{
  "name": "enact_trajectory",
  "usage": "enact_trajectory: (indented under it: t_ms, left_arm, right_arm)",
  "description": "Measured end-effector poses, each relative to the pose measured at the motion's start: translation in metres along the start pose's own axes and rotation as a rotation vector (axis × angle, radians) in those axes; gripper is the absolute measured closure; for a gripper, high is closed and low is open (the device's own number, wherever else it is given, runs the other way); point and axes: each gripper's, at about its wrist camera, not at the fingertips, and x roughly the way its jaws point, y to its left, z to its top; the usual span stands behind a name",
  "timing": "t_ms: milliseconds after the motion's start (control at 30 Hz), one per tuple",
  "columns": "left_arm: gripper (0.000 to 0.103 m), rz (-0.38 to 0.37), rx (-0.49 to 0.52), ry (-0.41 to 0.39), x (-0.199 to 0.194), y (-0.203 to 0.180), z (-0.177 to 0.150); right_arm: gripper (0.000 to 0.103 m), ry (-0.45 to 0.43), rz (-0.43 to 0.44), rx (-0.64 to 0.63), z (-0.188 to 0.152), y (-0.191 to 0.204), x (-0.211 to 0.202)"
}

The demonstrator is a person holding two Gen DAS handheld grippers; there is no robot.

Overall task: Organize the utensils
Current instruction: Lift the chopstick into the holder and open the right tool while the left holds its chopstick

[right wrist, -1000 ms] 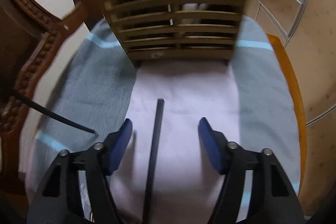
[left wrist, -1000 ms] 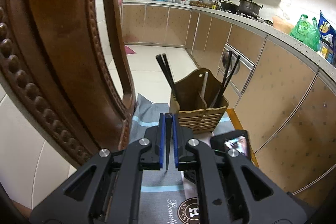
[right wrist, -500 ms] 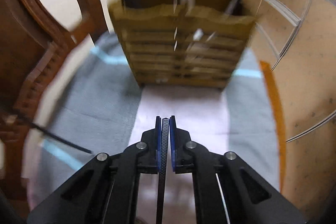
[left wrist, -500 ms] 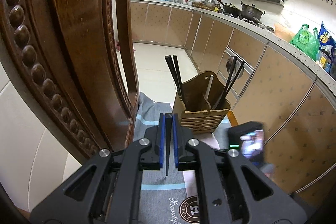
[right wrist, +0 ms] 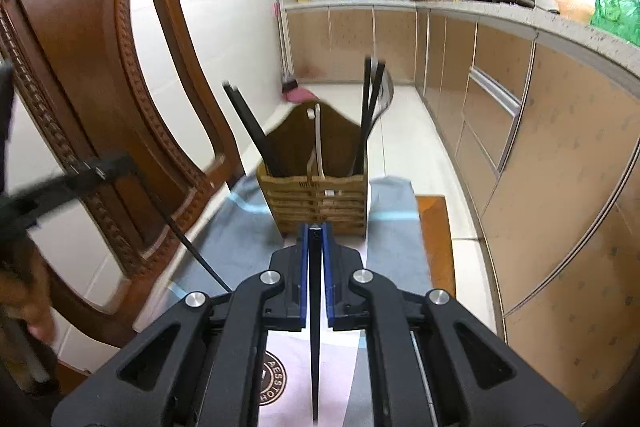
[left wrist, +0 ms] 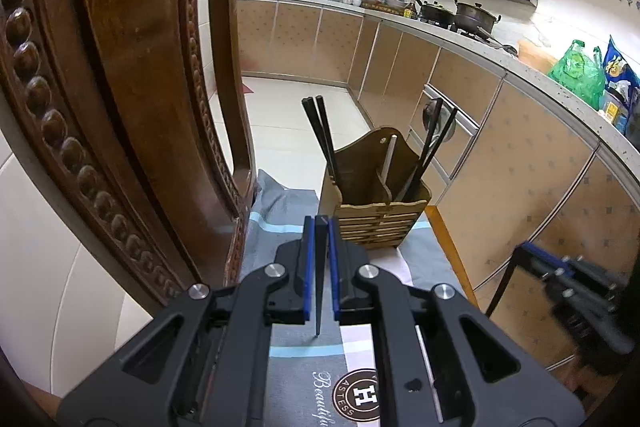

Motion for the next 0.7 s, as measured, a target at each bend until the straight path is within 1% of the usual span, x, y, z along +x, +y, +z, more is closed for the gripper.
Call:
enact_trajectory:
  t_ms: [133,200,367,467,567,700]
  left_arm:
    - [0.096,-0.006,0.004,0.001,0.001,-0.003,0.0]
    - [0.096,-0.008,0.002,0.002,0.001,-0.002,0.0]
    - [0.096,-0.009,-0.002,0.004,0.002,0.0,0.0]
    - [0.096,-0.009,0.001,0.006,0.003,-0.001,0.0]
    - [0.096,-0.01,0.002,0.009,0.004,0.0,-0.001]
    - [0.096,-0.013,0.001,0.012,0.006,-0.001,0.0]
  right_arm:
    - [0.096,-0.053,0.009,-0.005,0.019,0.006,-0.014]
    - [0.096,-0.082,0.012,-0.013,0.036,0.01,-0.012]
    - [0.096,-0.164,-0.006,-0.034,0.095,0.015,-0.017]
    - [0.096,-0.194,-0.027,-0.031,0.134,0.01,-0.011]
    - [0.096,-0.213,-0.049,-0.023,0.165,0.004,-0.002]
    - [0.096,-0.228,-0.091,-0.02,0.191,-0.003,0.013]
